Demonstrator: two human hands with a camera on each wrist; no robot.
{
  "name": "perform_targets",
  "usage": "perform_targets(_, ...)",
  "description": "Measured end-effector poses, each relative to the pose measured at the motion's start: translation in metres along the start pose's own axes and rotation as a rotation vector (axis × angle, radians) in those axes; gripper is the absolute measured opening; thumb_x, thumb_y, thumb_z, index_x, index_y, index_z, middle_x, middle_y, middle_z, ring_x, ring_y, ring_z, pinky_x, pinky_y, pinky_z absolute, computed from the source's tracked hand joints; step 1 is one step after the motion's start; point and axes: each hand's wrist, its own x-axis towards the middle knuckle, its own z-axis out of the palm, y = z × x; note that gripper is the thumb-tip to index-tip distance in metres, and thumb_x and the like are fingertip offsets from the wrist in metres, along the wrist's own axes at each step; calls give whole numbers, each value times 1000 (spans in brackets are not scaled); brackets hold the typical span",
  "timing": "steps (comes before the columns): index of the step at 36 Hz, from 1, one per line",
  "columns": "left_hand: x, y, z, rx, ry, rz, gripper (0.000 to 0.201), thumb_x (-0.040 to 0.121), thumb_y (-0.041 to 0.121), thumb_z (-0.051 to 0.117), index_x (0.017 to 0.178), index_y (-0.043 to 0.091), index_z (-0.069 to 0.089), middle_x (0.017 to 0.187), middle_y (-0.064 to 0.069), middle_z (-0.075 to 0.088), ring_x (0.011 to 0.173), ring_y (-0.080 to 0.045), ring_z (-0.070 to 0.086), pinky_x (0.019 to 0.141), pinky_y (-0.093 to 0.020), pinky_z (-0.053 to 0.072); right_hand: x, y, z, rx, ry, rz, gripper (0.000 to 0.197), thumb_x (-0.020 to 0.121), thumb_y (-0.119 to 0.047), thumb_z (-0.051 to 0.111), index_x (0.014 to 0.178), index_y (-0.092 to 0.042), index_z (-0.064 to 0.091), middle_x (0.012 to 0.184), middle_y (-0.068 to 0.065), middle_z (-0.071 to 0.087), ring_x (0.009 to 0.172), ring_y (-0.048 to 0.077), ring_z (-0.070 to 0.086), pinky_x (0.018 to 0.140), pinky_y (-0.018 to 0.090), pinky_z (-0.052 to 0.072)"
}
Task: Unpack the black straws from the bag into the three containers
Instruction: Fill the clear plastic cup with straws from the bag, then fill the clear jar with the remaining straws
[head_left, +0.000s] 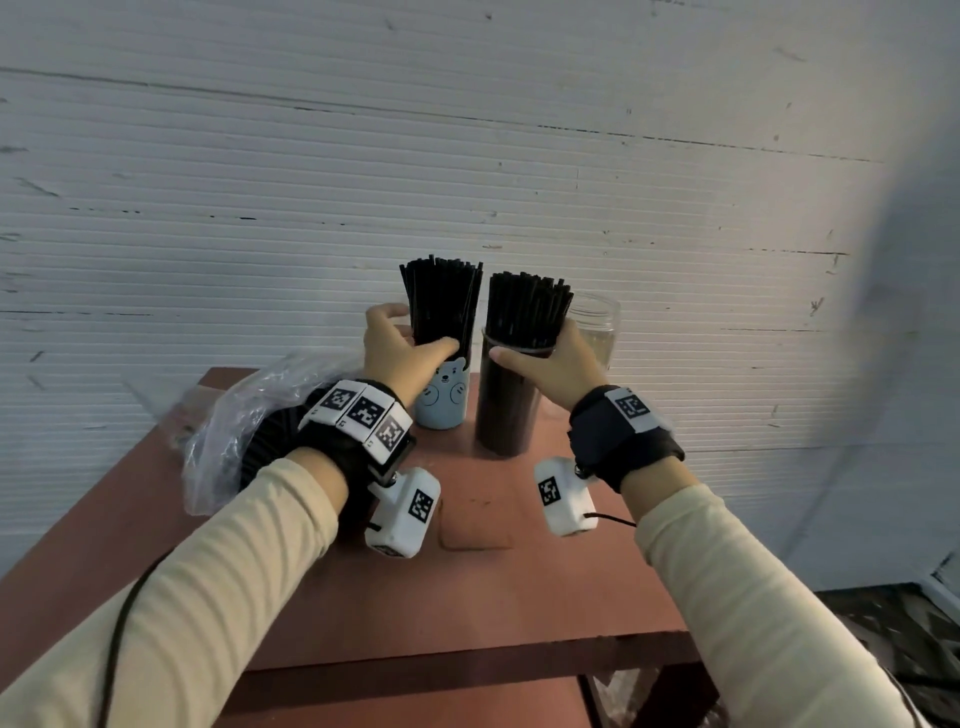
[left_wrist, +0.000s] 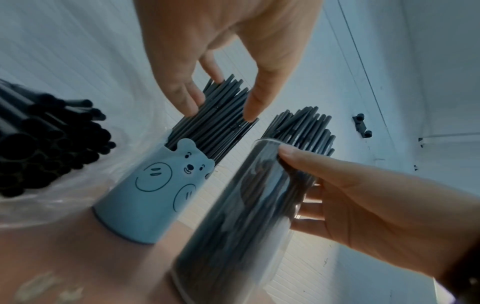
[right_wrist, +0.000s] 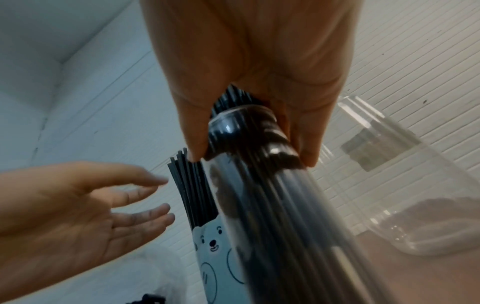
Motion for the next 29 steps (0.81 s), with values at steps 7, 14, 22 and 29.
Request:
perform_targets(7,22,-3,21,47,-116,-48,112,70,16,86,150,8,9,146,-10,40,133,-22,43,110,-30,35,30,0,24,-40,103,81,79,59,-54,81,119,-11,51,112,3,63,103,20,62,90,40,53)
perform_targets(14,38,-15,28,227,-118,-125,89,71,17,84,140,3,28,129,-14,57,120,-30,56,101,-37,45,38,2,31,-21,149,37,79,74,-37,80,132,-5,38,127,10,56,116,25,55,94,32,47)
perform_targets(22,42,-25,29,337,-96,-193,75,70,39,83,126,5,47,119,-11,63,109,-29,61,91,-36,52,21,2,25,-49,149,-30,108,76,-47,74,151,-4,9,149,19,33,138,30,33,114,40,32)
perform_targets(29,42,-23,26,367,-129,-233,77,54,47,79,117,7,58,107,-8,68,99,-25,65,86,-34,55,2,1,-4,-295,314,-193,65,89,-31,59,141,-3,32,135,16,41,125,33,38,105,40,33)
